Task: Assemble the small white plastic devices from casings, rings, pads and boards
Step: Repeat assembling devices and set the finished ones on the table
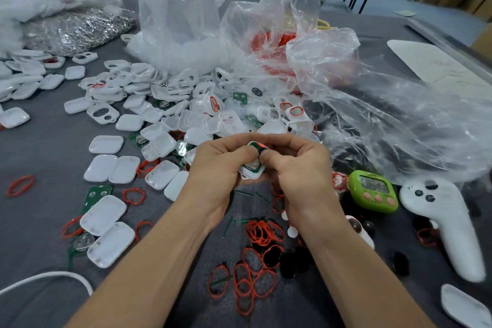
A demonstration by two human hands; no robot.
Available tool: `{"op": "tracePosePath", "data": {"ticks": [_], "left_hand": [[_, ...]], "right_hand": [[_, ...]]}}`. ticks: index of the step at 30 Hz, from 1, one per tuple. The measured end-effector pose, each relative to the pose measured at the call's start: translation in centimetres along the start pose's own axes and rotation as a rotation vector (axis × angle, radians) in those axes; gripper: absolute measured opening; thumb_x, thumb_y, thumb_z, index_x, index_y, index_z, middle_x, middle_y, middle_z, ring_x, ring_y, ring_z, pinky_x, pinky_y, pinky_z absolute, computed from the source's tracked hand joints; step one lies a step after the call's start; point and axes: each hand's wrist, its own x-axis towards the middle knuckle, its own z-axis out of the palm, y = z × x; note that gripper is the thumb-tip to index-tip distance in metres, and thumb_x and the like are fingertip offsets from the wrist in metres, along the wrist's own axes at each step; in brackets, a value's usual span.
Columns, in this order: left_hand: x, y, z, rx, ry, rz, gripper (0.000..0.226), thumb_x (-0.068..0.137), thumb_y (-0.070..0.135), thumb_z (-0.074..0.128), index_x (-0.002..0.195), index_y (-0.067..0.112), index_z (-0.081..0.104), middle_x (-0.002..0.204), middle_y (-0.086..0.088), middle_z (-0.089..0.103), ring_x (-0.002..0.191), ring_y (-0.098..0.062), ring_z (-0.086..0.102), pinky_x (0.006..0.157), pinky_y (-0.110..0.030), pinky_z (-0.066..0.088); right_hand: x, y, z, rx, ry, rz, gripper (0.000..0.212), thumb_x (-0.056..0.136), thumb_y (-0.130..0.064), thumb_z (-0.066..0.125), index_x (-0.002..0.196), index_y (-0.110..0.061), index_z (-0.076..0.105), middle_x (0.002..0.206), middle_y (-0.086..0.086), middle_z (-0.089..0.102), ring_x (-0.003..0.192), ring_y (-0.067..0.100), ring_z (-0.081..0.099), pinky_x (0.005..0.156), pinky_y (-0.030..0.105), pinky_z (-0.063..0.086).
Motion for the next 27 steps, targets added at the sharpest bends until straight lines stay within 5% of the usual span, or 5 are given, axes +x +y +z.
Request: {"op": "tracePosePath", "data": {"ticks": [13,16,21,24,27], "left_hand": [[0.0,0.69,0.37,0.019,0.14,0.005,0.03,0.084,-0.016,0.054,0.089,-0.001,0.08,0.091,-0.028,0.075,0.074,-0.031,0.07,0.073,-0.045,0.062],[-0.08,0.72,0.33,0.023,0.161,0.017,0.03,0.083,-0.017,0.055,0.088,-0.001,0.08,0.087,-0.026,0.076,0.071,-0.028,0.07,0.066,-0.036,0.062],[-0.04,0.83,0.13,0.019,0.134,0.016,0.03,0.084,-0.014,0.057,0.087,0.003,0.081,0.088,-0.022,0.077,0.069,-0.024,0.071,0.059,-0.028,0.059],[-0.13,0.83,0.15,0.005,0.081,0.011,0.03,0.088,-0.009,0.059,0.085,0.01,0.082,0.091,-0.016,0.078,0.074,-0.021,0.074,0.059,-0.027,0.058],[0.05,0.84,-0.05,-0.07,0.014,-0.027,0.033,0.095,-0.001,0.054,0.088,0.012,0.083,0.099,-0.014,0.079,0.084,-0.02,0.076,0.063,-0.029,0.061]], "right_hand": [[-0.27,-0.03,0.25,-0.024,-0.08,-0.014,0.034,0.081,0.013,0.063,0.091,-0.016,0.078,0.082,0.005,0.077,0.072,0.016,0.071,0.06,0.026,0.055],[-0.37,0.15,0.51,-0.069,-0.082,-0.04,0.033,0.078,0.011,0.065,0.094,-0.014,0.078,0.083,0.003,0.078,0.074,0.011,0.07,0.065,0.025,0.054],[-0.43,0.25,0.6,-0.072,-0.08,-0.018,0.03,0.066,-0.008,0.067,0.092,-0.02,0.079,0.084,0.0,0.078,0.078,0.011,0.07,0.07,0.028,0.055],[-0.43,0.16,0.56,-0.06,-0.089,-0.01,0.031,0.065,-0.009,0.069,0.093,-0.022,0.078,0.09,0.002,0.078,0.085,0.015,0.071,0.079,0.037,0.06],[-0.46,-0.21,0.13,-0.118,-0.046,-0.052,0.036,0.07,-0.004,0.074,0.101,-0.023,0.076,0.095,-0.003,0.079,0.091,0.013,0.074,0.08,0.032,0.06]]}}
